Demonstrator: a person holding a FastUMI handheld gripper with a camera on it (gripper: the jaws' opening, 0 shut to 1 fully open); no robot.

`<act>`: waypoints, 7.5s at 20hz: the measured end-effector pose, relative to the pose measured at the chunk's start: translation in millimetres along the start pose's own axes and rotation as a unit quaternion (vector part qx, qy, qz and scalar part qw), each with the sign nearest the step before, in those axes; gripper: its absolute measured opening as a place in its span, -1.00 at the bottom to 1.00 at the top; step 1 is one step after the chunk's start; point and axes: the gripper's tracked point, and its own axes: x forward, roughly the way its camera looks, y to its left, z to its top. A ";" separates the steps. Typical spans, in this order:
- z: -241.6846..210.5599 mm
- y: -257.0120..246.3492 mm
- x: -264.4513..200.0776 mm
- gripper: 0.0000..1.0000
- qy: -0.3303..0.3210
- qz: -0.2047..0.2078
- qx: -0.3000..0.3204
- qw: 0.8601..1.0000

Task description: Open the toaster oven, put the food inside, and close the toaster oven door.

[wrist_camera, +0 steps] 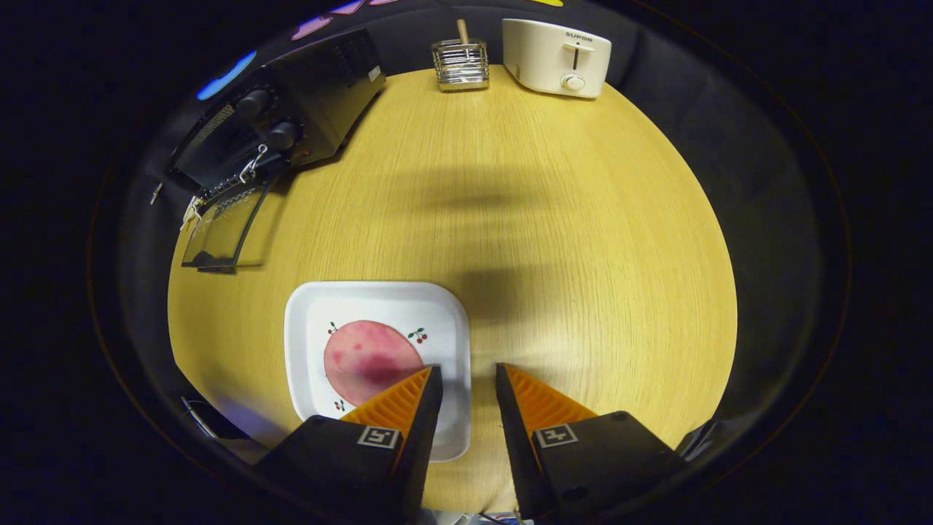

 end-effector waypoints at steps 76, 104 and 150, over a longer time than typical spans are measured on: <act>193.8 298.6 23.8 -0.60 -0.078 0.226 0.694 0.679; 8.5 298.1 32.7 0.97 -0.115 0.053 0.009 0.992; 109.4 172.9 -393.8 0.96 -0.601 0.051 -0.028 0.797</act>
